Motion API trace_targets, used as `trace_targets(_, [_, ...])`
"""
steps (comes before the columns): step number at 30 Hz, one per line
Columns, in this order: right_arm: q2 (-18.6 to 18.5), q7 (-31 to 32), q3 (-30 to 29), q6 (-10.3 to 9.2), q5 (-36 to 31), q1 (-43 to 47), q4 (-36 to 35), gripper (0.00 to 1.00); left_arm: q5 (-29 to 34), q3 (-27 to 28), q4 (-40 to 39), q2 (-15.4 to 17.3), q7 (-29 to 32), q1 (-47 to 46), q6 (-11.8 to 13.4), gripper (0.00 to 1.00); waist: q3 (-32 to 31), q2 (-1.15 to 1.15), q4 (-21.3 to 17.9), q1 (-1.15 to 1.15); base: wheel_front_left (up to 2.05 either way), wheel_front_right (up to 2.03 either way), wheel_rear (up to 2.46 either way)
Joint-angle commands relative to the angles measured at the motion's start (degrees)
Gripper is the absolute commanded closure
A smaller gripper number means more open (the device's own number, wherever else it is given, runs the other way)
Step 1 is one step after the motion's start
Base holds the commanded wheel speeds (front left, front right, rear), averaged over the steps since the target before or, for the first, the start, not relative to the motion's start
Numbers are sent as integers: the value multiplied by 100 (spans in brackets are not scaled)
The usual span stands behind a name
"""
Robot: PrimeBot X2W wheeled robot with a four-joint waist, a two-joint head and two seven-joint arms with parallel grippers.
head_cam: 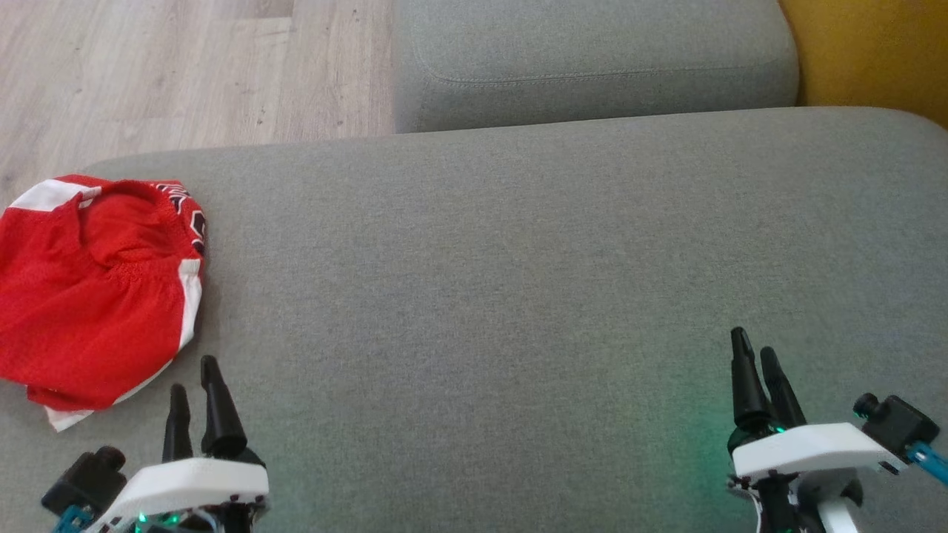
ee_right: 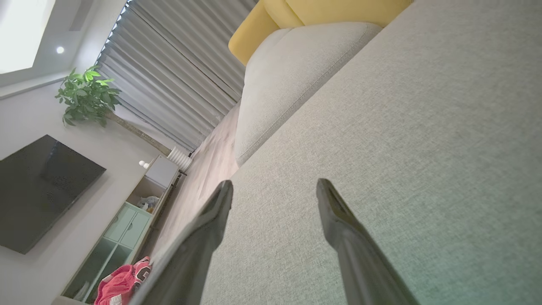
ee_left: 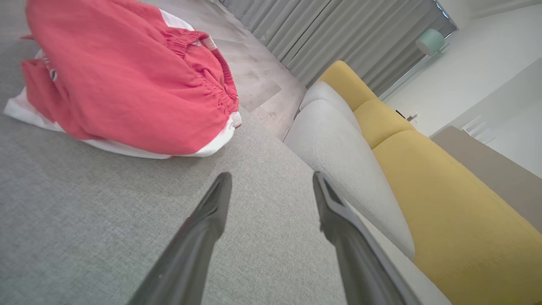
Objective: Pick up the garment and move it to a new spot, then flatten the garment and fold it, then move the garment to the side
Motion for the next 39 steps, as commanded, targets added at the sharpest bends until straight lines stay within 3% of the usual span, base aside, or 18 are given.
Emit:
trace_targets(1, [-44,-97,139,-2,-254,-353,-238,0,252,35,-263,54,-98,-103,51,0,3,0,2,0,0,0,0])
trace_targets(21, [-55,-435,459,-2,-1749,-434,-319,0,1702,-91,-553,62,-438,-45,255,0,-6,0,23,0,0,0,0])
trace_targets(39, [-65,-739,306,-3,-3211,-501,-164,0,3072,-248,-595,70,-744,-55,306,0,40,0,80,0,0,0,0])
